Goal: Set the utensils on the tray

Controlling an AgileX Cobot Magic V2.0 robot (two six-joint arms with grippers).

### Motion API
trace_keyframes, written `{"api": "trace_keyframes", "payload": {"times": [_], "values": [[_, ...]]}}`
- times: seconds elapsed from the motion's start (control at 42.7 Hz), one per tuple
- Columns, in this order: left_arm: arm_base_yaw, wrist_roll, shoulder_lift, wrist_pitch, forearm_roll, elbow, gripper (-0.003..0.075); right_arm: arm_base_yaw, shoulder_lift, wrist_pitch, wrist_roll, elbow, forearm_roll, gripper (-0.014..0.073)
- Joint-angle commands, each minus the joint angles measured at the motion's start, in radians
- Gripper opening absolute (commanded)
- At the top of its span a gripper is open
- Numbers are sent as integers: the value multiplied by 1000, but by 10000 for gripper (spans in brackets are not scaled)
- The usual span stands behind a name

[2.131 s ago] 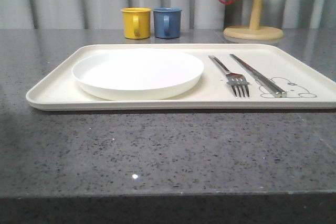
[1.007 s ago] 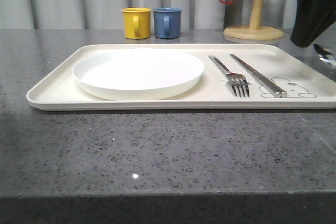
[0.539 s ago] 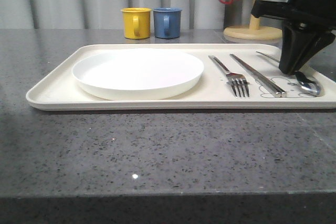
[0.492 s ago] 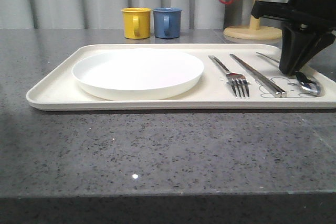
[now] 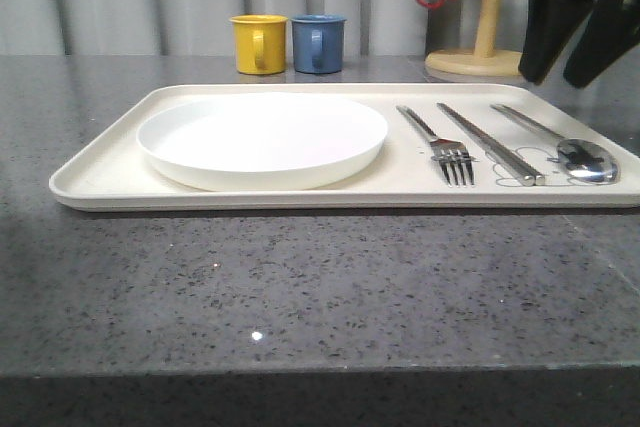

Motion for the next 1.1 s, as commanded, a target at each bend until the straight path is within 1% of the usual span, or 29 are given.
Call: {"api": "trace_keyframes", "payload": {"times": [0.0, 0.094, 0.211, 0.609, 0.843, 1.077], "values": [[-6, -9, -5, -66, 0, -26, 417, 46, -128, -2, -86, 8, 5, 372], [-6, -9, -5, -66, 0, -26, 417, 89, -212, 10, -110, 58, 1, 372], [-6, -9, -5, -66, 0, -26, 417, 114, -318, 19, -110, 132, -4, 372], [-6, -9, -5, -66, 0, -26, 417, 115, -765, 93, -106, 390, -46, 372], [-6, -9, -5, -67, 0, -26, 417, 114, -1002, 103, -38, 481, -48, 372], [-6, -9, -5, -67, 0, -26, 417, 114, -1124, 68, -29, 519, -77, 372]]}}
